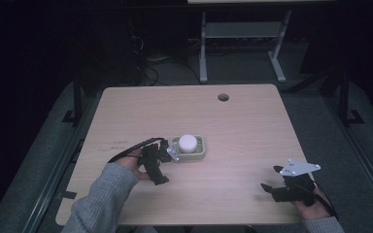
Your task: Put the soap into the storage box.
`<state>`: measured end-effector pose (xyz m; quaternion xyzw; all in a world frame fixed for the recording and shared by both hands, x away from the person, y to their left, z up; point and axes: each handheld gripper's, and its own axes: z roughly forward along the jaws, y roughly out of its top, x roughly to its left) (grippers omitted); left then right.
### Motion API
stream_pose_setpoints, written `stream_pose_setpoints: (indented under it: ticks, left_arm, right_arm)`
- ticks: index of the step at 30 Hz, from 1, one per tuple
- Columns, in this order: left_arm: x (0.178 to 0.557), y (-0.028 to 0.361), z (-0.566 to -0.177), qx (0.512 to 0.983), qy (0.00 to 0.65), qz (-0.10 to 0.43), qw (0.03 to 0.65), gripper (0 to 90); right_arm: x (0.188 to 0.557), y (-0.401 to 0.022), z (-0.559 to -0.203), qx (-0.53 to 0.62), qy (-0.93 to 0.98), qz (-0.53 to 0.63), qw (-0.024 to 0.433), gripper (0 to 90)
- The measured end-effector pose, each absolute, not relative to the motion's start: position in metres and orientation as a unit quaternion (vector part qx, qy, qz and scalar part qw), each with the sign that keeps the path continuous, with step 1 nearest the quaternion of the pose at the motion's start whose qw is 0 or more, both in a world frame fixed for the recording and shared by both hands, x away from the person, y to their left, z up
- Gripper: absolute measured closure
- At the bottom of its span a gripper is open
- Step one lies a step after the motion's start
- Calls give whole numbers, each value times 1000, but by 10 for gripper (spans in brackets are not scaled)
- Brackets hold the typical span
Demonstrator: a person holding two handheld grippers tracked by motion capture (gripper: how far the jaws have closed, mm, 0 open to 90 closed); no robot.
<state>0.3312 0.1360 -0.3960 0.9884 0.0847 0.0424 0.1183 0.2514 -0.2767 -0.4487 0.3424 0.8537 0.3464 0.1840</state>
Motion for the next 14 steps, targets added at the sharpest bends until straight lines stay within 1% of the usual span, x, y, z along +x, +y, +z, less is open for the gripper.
stream_pose_setpoints:
  ticks: [14]
  left_arm:
    - [309, 155, -407, 987, 87, 46, 128, 204]
  right_arm:
    - [252, -276, -450, 345, 854, 343, 183, 212]
